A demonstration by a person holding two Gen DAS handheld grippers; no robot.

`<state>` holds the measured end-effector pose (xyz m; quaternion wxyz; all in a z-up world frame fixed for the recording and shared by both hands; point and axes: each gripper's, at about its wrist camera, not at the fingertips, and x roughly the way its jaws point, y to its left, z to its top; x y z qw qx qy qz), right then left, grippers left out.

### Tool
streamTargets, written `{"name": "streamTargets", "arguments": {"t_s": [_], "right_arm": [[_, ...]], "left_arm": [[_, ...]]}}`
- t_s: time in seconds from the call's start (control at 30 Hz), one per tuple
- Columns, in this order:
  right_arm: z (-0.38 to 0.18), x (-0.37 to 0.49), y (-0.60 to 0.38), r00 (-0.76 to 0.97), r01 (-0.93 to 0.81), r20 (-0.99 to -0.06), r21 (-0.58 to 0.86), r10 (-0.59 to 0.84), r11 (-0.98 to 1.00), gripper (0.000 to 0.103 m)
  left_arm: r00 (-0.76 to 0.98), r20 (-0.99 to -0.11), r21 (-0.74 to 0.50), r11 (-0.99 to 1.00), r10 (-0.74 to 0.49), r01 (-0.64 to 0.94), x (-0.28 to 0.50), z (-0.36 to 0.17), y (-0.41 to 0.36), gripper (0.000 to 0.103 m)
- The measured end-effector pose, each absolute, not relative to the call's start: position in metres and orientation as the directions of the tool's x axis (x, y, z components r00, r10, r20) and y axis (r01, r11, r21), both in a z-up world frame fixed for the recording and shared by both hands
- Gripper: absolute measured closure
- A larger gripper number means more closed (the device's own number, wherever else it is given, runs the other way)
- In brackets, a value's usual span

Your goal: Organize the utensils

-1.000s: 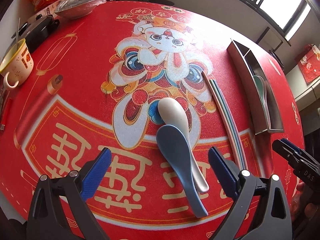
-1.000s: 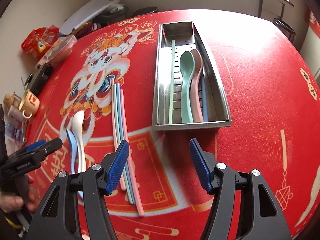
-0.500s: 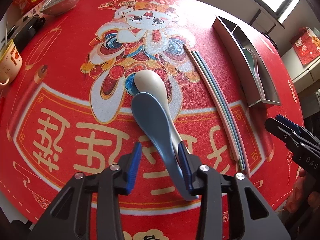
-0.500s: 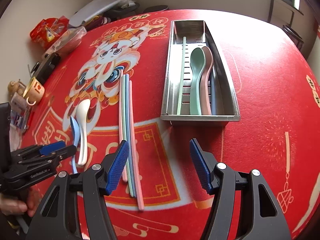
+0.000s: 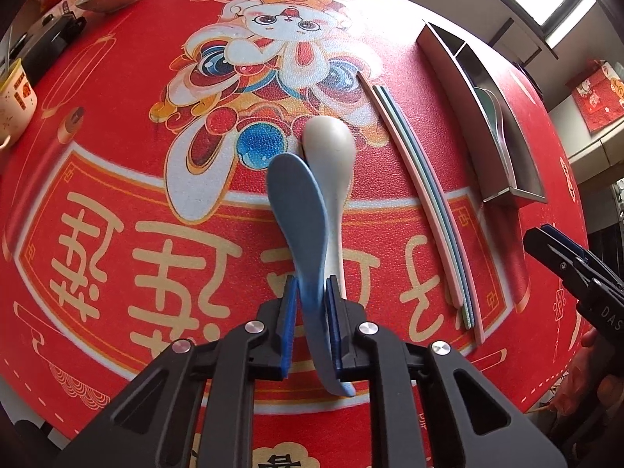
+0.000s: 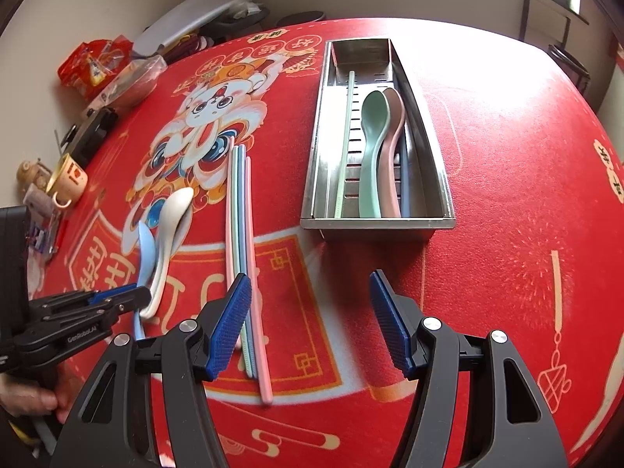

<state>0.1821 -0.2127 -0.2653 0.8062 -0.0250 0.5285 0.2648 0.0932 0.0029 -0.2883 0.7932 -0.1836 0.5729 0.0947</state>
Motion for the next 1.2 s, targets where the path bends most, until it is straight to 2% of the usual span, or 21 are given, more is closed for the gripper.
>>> {"name": "streamTargets", "arguments": {"t_s": [0.47,0.6,0.67,1.2], "right_arm": [[-0.259,0.18,-0.188,0.296,-0.496,-0.847,0.26,0.442,0.829,0.042],[-0.259,0.18,-0.184,0.293,-0.498,-0.846,0.262,0.445,0.827,0.042],[-0.259,0.18,-0.181,0.293,-0.503,-0.846,0.26,0.446,0.824,0.042],[-0.26,0.175,-0.172,0.28,-0.534,-0.856,0.237,0.434,0.811,0.043]], "left_arm": [[0.291,-0.955,-0.191,0.878,-0.061,-0.439,0.074,-0.292,0.037,0.091],[0.295,-0.952,-0.207,0.877,-0.079,-0.434,0.072,-0.292,0.041,0.094],[0.295,-0.953,-0.196,0.881,-0.067,-0.431,0.073,-0.292,0.041,0.097],[0.324,-0.944,-0.1,0.884,0.06,-0.457,0.074,-0.288,0.083,0.097]]}}
